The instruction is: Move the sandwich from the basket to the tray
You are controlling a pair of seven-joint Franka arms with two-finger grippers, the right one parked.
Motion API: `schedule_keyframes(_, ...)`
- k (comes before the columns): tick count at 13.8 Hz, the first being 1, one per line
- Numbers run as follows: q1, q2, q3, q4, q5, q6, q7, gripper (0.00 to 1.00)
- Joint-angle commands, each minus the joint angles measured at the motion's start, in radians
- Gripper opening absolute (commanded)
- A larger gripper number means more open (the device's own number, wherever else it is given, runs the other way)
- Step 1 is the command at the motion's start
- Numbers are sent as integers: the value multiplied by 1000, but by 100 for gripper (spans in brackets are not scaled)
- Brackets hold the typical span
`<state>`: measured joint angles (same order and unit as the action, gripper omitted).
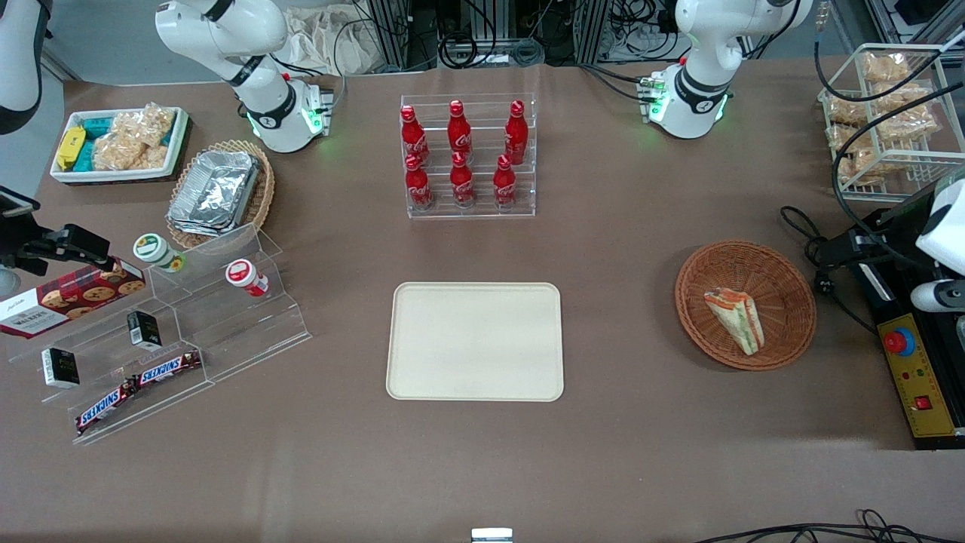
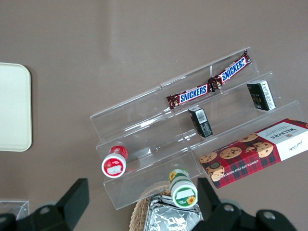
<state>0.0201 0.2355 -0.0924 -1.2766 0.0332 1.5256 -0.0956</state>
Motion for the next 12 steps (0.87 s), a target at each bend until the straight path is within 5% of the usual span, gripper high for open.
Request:
schedule_keyframes(1, 3, -4, -1, -7, -13, -16, 2, 99)
schedule_keyframes(12, 14, -11, 13, -107, 5, -62, 0, 99)
